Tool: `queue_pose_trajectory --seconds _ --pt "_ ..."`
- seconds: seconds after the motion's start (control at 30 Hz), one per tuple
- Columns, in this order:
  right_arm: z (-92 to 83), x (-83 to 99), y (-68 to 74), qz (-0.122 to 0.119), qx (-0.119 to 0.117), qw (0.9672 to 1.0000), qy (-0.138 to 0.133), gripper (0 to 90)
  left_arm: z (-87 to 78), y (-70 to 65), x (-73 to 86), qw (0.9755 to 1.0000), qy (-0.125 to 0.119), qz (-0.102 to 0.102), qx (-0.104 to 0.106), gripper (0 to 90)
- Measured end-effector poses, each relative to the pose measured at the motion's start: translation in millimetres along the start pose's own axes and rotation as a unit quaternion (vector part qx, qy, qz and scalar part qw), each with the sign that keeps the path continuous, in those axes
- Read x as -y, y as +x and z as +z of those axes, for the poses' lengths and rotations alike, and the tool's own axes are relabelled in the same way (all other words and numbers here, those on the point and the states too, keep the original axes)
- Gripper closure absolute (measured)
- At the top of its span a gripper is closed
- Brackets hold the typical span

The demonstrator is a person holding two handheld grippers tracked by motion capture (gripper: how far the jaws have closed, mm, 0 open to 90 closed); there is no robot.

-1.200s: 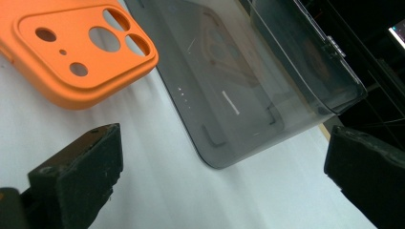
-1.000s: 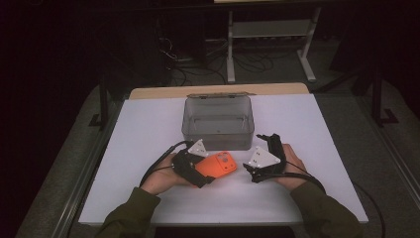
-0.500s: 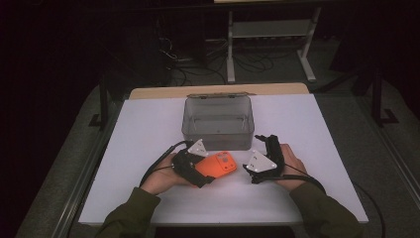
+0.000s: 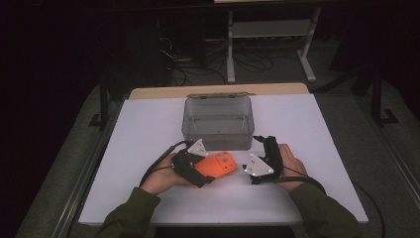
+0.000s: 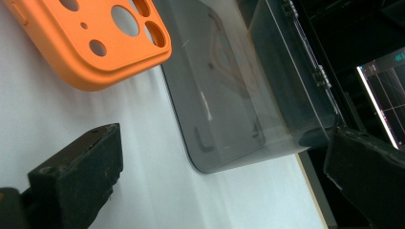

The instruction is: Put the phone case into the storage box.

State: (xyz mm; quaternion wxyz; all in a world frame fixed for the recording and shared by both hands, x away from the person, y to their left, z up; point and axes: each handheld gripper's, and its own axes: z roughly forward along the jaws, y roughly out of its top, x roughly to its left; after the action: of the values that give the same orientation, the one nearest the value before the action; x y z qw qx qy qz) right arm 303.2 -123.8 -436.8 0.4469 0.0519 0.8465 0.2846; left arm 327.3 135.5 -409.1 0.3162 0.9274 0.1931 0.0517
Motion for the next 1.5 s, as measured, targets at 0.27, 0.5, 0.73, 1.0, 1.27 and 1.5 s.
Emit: queue_pose_trajectory --seconds 0.27,0.5,0.73,1.0,1.27,1.5 --pt "-0.5 -2.6 3.2 -0.038 0.014 0.9992 0.002 0.0 -0.6 0.3 0.0 1.0000 -0.002 -0.001 0.000 16.0" --pt "-1.2 -4.6 5.6 -0.064 0.027 0.9976 0.005 0.0 -1.1 0.8 0.0 1.0000 -0.003 -0.001 0.000 16.0" --pt "-1.5 -6.0 7.8 -0.087 0.038 0.9955 0.004 0.0 -1.6 1.0 0.0 1.0000 -0.004 -0.003 0.000 16.0" --pt "-1.1 -8.1 11.8 -0.118 0.053 0.9916 0.004 0.0 -3.2 1.9 -0.1 0.9999 -0.010 -0.008 -0.001 16.0" --pt "-0.8 -8.7 14.5 -0.121 0.056 0.9910 0.004 0.0 -4.2 4.5 0.5 0.9998 -0.013 -0.013 -0.004 16.0" --pt "-0.2 -11.0 18.4 -0.127 0.053 0.9905 0.003 0.0 -5.2 5.5 0.7 0.9997 -0.015 -0.019 -0.005 16.0"
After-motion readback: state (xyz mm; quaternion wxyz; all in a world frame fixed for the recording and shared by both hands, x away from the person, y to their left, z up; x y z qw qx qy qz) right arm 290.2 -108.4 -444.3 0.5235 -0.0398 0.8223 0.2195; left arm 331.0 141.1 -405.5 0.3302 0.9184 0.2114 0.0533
